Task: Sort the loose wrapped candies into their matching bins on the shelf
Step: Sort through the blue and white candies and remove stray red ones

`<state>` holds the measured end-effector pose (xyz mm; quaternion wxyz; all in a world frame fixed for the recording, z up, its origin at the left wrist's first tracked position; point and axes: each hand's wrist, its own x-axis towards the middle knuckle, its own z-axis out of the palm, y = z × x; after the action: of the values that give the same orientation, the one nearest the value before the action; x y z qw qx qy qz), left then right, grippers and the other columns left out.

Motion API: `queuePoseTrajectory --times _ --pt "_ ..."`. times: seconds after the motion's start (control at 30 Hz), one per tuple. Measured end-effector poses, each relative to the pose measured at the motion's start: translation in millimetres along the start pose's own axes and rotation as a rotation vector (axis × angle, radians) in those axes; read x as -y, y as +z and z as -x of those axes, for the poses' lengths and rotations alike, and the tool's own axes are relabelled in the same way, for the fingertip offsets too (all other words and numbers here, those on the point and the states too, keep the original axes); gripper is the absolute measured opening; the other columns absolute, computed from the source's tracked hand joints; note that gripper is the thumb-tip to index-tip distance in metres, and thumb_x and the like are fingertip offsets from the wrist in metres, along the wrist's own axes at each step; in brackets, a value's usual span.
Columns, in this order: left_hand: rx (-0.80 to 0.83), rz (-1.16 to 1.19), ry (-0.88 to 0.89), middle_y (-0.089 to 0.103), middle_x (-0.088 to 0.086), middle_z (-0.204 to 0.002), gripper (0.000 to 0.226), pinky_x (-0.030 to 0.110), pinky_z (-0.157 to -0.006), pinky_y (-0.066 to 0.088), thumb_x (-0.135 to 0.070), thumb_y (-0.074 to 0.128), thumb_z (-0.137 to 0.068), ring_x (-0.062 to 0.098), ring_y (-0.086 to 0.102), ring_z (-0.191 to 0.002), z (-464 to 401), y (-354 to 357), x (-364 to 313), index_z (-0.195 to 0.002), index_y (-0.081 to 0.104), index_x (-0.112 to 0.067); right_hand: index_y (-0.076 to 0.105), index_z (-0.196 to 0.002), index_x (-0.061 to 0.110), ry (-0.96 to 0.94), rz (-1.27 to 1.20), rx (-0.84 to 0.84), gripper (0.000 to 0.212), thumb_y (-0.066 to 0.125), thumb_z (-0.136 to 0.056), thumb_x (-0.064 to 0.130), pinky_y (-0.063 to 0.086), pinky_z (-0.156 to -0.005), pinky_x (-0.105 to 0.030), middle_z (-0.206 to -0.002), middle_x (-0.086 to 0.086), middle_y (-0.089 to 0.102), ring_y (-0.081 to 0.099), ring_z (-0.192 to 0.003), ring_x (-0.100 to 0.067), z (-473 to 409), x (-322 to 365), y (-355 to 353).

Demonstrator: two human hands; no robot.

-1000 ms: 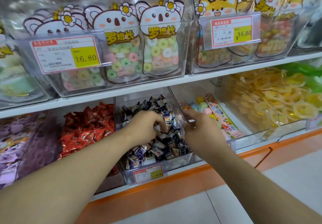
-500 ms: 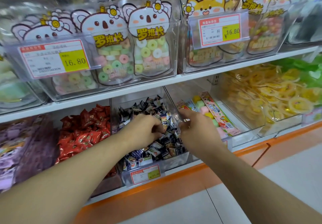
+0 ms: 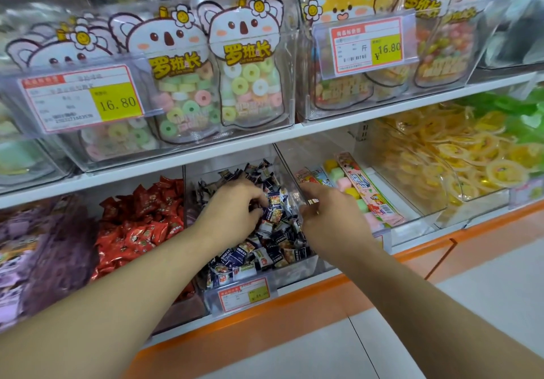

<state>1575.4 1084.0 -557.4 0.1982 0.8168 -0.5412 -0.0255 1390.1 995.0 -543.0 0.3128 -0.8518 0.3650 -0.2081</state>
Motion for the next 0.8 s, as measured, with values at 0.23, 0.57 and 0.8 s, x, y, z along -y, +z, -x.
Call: queuePoseTrajectory --times 0.23,0.57,0.8 --pt "0.205 0.039 -0.059 0.074 -0.010 -0.104 0.017 0.027 -0.087 0.058 -0.017 0.077 -0.092 0.003 0.067 -0.092 5 4 -3 -0.104 0.078 -0.028 0.059 -0.141 0.023 -0.004 0.003 -0.004 0.044 0.054 -0.100 0.010 0.033 -0.053 -0.016 -0.123 -0.006 0.070 0.060 -0.080 -0.019 0 0 1" --pt "0.339 -0.123 -0.103 0.063 0.007 -0.135 0.038 0.032 -0.091 0.056 -0.019 0.072 -0.094 0.025 0.064 -0.114 -3 4 0 -0.128 0.068 -0.035 0.065 -0.130 0.023 0.003 0.021 -0.001 0.037 0.054 -0.097 0.009 0.031 -0.048 -0.017 -0.106 -0.003 0.071 0.058 -0.071 -0.017 0 0 0" --pt "0.419 -0.045 -0.141 0.067 -0.006 -0.114 0.036 0.030 -0.090 0.055 -0.026 0.072 -0.096 0.016 0.064 -0.101 -4 0 -2 -0.131 0.065 -0.024 0.063 -0.131 0.022 0.004 0.018 -0.004 0.035 0.054 -0.099 0.011 0.034 -0.049 -0.016 -0.113 -0.006 0.070 0.063 -0.077 -0.020 0 0 0"
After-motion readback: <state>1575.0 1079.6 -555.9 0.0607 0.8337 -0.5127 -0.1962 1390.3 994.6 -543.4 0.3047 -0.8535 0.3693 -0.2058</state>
